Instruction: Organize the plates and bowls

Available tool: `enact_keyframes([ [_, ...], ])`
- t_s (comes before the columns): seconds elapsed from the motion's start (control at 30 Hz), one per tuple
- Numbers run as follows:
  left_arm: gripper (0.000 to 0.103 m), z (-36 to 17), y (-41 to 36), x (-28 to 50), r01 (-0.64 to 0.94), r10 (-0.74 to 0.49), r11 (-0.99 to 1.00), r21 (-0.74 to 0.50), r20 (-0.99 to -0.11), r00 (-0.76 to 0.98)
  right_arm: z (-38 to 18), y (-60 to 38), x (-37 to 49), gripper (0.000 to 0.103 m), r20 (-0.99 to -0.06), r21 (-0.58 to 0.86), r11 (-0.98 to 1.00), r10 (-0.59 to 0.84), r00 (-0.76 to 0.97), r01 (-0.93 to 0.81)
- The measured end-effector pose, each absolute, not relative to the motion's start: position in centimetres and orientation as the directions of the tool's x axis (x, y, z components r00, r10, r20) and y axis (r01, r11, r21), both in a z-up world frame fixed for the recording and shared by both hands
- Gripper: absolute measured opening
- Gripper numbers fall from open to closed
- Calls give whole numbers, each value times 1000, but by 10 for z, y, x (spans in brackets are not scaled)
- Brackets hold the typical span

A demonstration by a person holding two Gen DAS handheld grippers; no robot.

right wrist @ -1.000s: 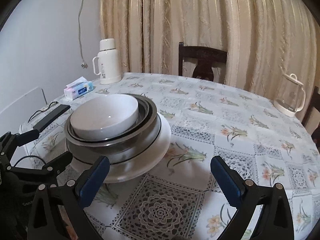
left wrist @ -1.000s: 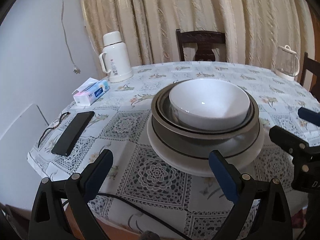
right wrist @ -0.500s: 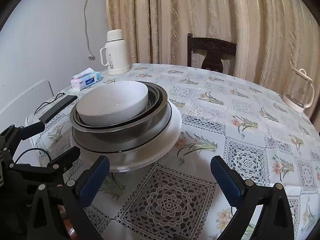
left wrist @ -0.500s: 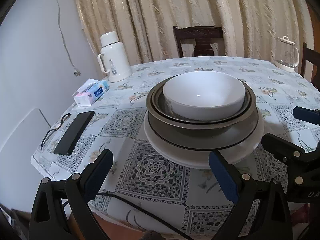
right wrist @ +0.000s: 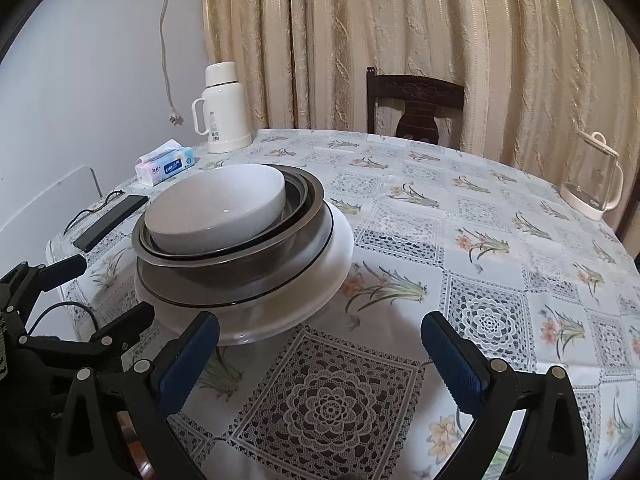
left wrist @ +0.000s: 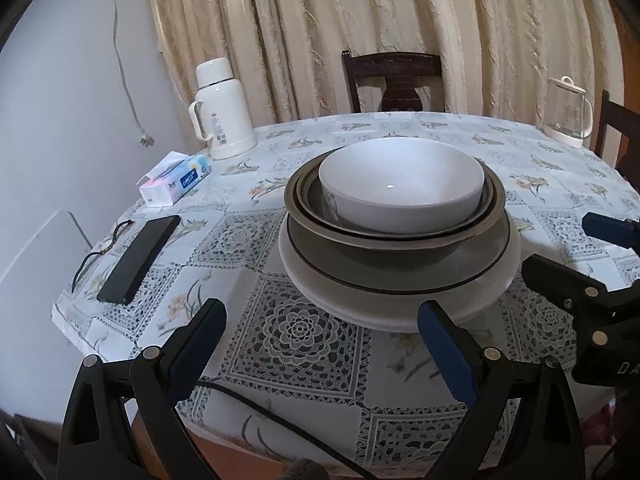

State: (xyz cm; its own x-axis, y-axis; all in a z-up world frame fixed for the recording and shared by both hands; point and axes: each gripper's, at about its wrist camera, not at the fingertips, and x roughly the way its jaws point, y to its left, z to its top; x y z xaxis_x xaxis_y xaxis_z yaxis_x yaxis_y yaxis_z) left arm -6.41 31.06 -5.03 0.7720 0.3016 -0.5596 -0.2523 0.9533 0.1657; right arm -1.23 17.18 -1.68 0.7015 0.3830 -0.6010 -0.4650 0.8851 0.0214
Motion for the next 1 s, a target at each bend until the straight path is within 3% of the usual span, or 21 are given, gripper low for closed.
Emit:
enact_keyframes([
  [1.0, 97, -53, 312, -64, -253, 300, 954, 163, -562, 771, -20, 174, -16, 103, -598, 27, 876, 400, 695, -482],
])
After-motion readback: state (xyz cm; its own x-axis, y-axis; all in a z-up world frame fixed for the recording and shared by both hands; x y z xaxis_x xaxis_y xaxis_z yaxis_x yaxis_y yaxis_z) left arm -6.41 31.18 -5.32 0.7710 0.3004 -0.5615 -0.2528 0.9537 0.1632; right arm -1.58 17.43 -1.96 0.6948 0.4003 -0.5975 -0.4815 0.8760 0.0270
